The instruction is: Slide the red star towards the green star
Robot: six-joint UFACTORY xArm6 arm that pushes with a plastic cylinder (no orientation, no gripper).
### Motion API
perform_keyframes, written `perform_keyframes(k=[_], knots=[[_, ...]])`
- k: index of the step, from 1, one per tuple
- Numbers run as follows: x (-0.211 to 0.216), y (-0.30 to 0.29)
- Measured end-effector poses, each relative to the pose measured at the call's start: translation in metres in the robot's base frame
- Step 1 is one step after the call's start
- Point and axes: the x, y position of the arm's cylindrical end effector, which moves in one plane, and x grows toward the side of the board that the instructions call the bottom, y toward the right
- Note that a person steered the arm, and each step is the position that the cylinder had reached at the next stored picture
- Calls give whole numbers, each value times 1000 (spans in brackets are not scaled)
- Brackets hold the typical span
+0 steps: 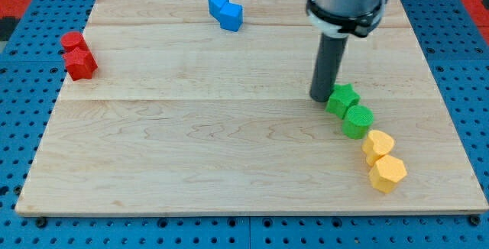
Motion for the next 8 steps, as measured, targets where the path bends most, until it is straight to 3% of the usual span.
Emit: perform_keyframes(k=[2, 3, 4, 6, 7, 8], knots=[[-41, 31], [-88, -8], [-94, -88], [-6, -259], [21, -370], [26, -427]])
